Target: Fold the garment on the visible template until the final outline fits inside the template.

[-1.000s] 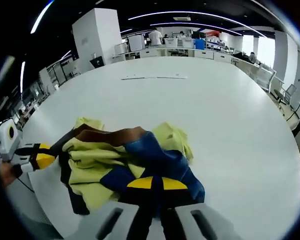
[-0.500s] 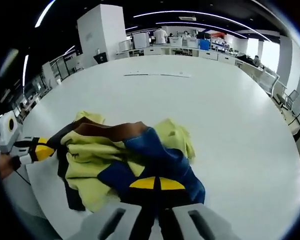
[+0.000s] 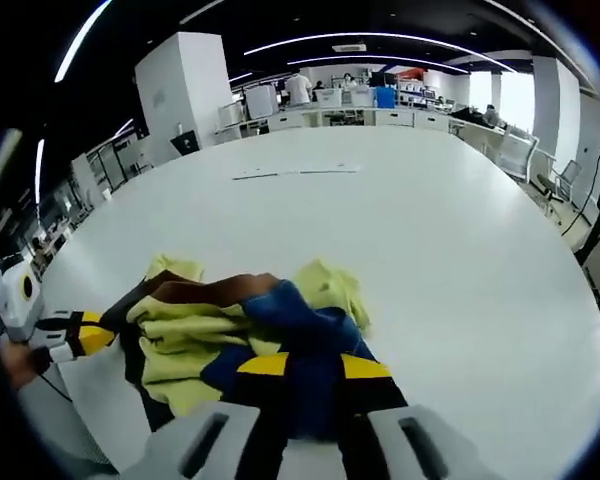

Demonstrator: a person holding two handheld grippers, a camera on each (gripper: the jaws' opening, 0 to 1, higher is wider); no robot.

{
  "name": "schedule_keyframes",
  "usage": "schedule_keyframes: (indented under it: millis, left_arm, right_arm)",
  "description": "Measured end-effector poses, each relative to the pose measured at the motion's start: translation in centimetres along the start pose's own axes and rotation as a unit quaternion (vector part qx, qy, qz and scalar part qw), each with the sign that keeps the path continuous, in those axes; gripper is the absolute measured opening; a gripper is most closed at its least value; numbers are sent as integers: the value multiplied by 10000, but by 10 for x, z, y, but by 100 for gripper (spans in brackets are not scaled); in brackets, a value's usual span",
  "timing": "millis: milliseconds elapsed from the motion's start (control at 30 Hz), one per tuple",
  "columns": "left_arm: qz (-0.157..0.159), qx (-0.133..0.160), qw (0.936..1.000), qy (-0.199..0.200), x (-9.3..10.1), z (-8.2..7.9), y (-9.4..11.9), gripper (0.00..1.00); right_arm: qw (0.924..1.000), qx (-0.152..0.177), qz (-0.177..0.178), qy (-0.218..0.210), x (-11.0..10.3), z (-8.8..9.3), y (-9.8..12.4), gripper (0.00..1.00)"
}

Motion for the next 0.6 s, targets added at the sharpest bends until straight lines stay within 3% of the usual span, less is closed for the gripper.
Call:
schedule_keyframes:
  millis: [367,600]
  left_arm:
    - [37,-35,10000,-29,0,1,1,0]
    - [57,-43,10000,15,0,1,1,0]
  right_arm:
    - [9996,149,201,-145,6,-8,-5,14]
    - [9996,115,247,-113,9,-10,-8,8]
Point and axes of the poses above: the point that each gripper's makers call its tool centre point, and the gripper's own axes: y roughly backward along the fingers, x roughly to its right, z roughly out of its underside, the point moved 9 cm from there along y, roughly backward along the fingers, and after that the axes turned 1 degree about -z, right-handed, at the moved point
